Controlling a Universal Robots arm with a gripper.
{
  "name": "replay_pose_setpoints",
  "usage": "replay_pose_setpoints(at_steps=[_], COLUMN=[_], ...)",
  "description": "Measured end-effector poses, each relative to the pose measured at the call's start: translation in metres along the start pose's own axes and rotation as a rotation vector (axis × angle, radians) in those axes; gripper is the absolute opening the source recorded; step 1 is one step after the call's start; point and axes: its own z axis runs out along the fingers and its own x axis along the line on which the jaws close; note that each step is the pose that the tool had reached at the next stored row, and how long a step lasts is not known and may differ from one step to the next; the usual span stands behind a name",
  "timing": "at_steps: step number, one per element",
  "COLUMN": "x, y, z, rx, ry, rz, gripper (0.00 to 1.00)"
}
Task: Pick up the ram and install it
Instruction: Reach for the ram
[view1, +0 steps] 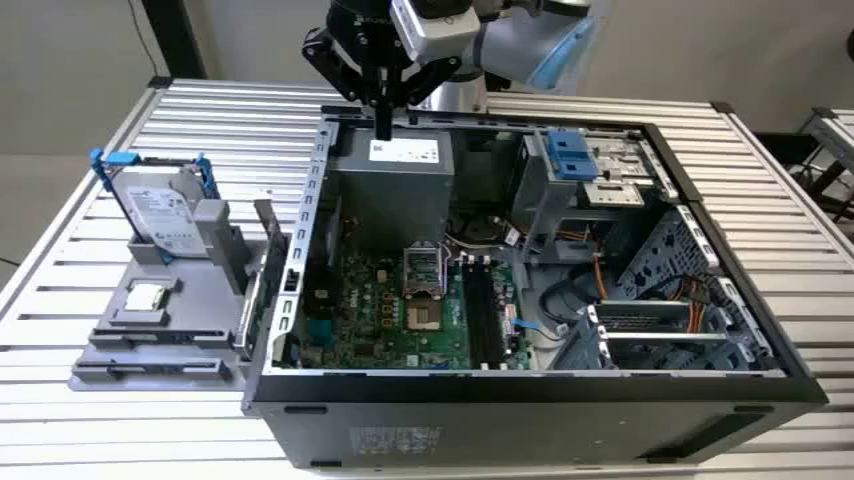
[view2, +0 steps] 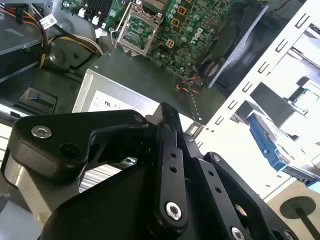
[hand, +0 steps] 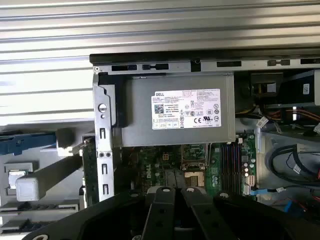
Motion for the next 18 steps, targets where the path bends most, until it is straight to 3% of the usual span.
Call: replay_pose_setpoints(at_steps=[12, 18], x=[0.0012, 0.0092], y=[0.0001, -0.0005], z=[0.0, -0.0002], rx=[0.0, 0.0], ry=[0.0001, 0.0001], rz=[0.0, 0.0], gripper=[0.0, 0.0])
